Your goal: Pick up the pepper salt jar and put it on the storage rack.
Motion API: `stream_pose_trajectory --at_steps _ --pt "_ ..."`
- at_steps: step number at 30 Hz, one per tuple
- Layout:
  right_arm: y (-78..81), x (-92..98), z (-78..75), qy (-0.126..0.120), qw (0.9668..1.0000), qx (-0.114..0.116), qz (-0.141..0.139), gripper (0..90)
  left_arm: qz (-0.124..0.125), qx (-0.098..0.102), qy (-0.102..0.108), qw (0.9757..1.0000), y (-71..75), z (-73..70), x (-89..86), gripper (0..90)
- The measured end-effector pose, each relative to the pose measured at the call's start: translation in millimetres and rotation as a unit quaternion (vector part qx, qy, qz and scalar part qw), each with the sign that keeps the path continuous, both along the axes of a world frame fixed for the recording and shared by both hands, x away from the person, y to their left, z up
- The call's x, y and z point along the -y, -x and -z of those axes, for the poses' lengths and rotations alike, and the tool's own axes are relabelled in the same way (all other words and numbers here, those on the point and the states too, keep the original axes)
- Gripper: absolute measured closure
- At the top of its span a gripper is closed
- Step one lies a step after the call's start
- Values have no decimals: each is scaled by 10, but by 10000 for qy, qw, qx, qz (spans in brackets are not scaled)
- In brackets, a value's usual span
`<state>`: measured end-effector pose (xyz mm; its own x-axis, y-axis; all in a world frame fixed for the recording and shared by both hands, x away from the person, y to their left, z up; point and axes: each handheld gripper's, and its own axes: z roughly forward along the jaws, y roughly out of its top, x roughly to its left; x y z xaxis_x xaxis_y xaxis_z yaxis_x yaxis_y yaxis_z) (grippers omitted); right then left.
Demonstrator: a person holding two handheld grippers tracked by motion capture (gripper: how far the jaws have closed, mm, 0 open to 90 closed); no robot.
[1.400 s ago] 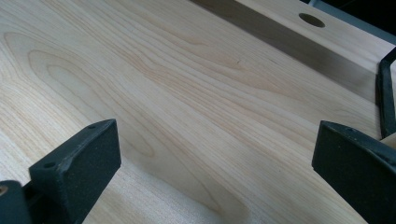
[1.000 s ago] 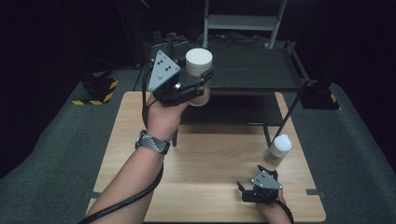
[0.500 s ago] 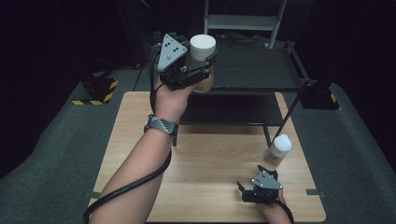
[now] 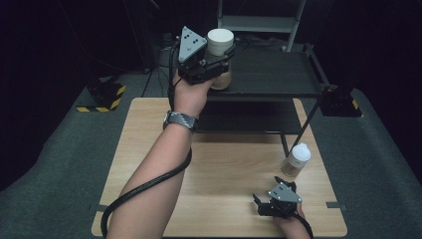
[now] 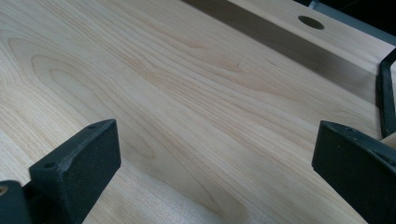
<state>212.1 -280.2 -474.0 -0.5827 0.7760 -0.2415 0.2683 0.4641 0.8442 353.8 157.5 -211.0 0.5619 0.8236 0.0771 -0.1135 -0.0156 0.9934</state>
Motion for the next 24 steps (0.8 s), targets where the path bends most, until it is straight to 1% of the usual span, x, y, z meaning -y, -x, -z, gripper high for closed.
stream_pose_trajectory --at_steps 5,10,12,24 --pt "-1 2 0 -4 10000 -2 -3 0 -50 -57 12 10000 -54 19 21 335" --pt "0 2 0 -2 10000 2 -4 0 -75 -65 20 9999 -92 32 20 336" --pt "-1 3 1 -7 10000 0 -5 0 -59 -68 41 10000 -101 39 20 335" --pt "2 -3 2 14 10000 11 -7 0 -14 -125 8 9999 -133 53 6 335"
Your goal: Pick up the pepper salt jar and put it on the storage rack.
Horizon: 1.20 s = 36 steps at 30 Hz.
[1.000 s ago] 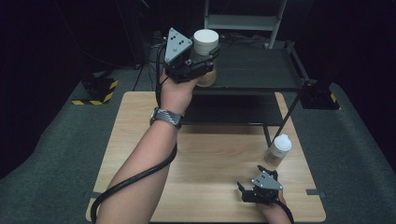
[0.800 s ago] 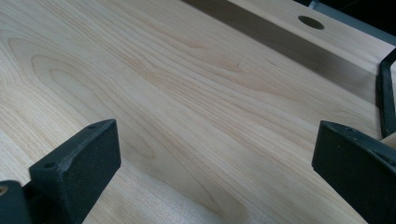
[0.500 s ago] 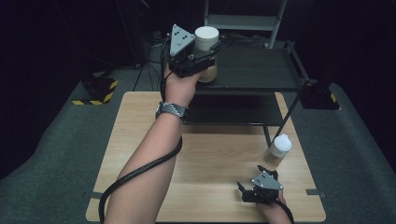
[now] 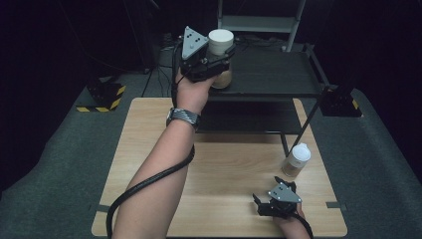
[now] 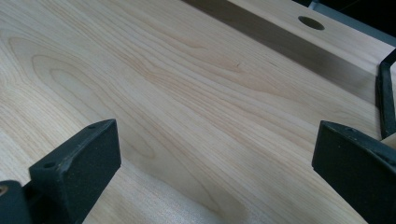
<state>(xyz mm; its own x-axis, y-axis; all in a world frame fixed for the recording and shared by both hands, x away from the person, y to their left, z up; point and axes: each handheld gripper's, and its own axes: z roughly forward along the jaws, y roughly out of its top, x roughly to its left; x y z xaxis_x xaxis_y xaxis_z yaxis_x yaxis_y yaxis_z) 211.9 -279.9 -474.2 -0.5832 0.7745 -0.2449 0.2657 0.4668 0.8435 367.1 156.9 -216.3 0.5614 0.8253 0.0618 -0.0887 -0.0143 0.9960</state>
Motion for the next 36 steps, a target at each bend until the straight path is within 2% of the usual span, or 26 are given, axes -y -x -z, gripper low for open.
stream_pose_trajectory --at_steps 2,10,19,21,24,26,30,33,36 --pt "-1 1 -1 -5 10000 -6 2 0 19 -7 44 10000 -4 8 -11 334" --pt "1 -5 -2 14 10000 -1 2 0 56 7 -34 10000 14 2 -31 332" --pt "1 -4 -1 15 10000 3 -2 0 84 -71 -10 9999 10 1 -35 321" --pt "0 -1 -1 2 10000 -6 0 0 60 -79 -41 9999 20 2 -29 291" --pt "-3 4 -1 -7 10000 -8 -5 0 -21 -109 93 9999 52 24 -6 208" --pt "-3 2 -2 -4 10000 -12 -5 0 -34 -67 91 9999 75 30 3 163" --pt "-3 0 -3 1 10000 -16 -5 0 -40 -37 60 10000 136 18 23 12" --pt "-6 -5 -5 31 10000 -11 -16 0 -45 15 -1 10000 199 15 23 5" --pt "-7 -8 -7 51 10000 -10 -26 0 -44 -18 3 10000 262 19 19 4"
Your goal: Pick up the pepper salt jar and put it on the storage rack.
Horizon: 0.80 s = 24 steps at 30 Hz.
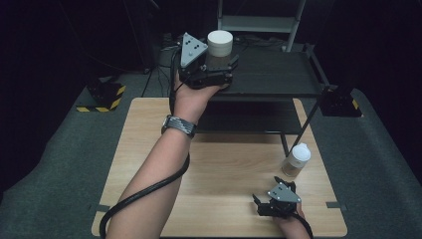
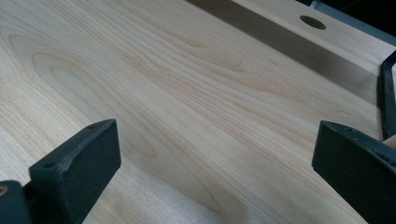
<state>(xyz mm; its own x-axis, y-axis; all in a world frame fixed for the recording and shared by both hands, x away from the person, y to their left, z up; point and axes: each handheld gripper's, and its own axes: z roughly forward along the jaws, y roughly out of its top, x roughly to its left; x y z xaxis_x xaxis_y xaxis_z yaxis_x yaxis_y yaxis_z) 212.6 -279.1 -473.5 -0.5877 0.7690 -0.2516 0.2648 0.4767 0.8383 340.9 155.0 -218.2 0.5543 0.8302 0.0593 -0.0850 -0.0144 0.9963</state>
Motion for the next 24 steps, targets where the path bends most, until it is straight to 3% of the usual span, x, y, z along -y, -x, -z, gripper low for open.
stream_pose_trajectory --at_steps 11,24 --pt "9 -15 2 53 10000 29 -5 0 -9 51 -31 10000 192 68 -87 4" --pt "12 -21 4 69 10000 43 1 0 -25 179 -30 9998 550 207 -211 4"
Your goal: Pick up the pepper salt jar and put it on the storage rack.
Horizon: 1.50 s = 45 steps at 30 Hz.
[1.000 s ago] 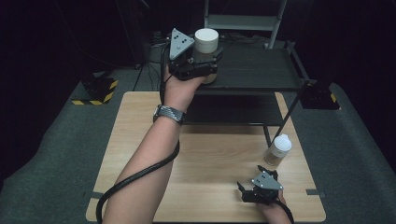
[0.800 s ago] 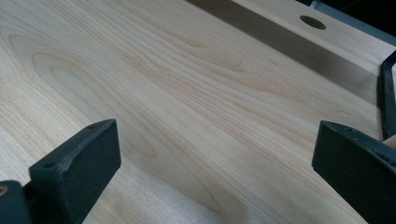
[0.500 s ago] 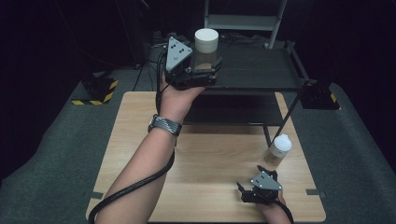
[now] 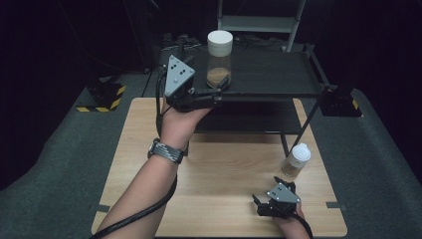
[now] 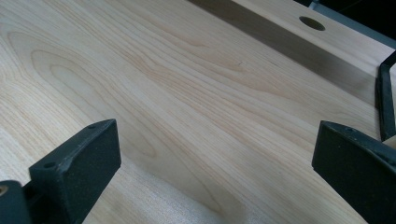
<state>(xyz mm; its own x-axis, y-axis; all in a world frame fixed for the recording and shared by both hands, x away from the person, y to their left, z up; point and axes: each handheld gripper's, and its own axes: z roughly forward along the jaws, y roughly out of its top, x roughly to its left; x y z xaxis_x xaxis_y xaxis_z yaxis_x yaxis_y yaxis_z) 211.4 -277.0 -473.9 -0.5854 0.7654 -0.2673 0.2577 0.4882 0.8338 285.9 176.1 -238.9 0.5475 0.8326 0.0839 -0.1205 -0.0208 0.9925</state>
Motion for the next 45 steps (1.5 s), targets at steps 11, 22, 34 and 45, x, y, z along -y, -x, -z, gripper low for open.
stream_pose_trajectory --at_steps 11,22,34,45 --pt "1 -8 -4 31 10000 -6 -5 0 5 74 -149 9999 280 141 -59 4" --pt "3 -16 -4 53 10000 -2 -11 0 -19 7 -253 9997 437 374 -107 4" --pt "11 -26 -2 81 10000 20 -11 0 33 -161 -387 9991 560 715 -145 4" --pt "10 -29 -2 96 10000 22 -17 0 54 -485 -455 9978 597 1073 -223 4"
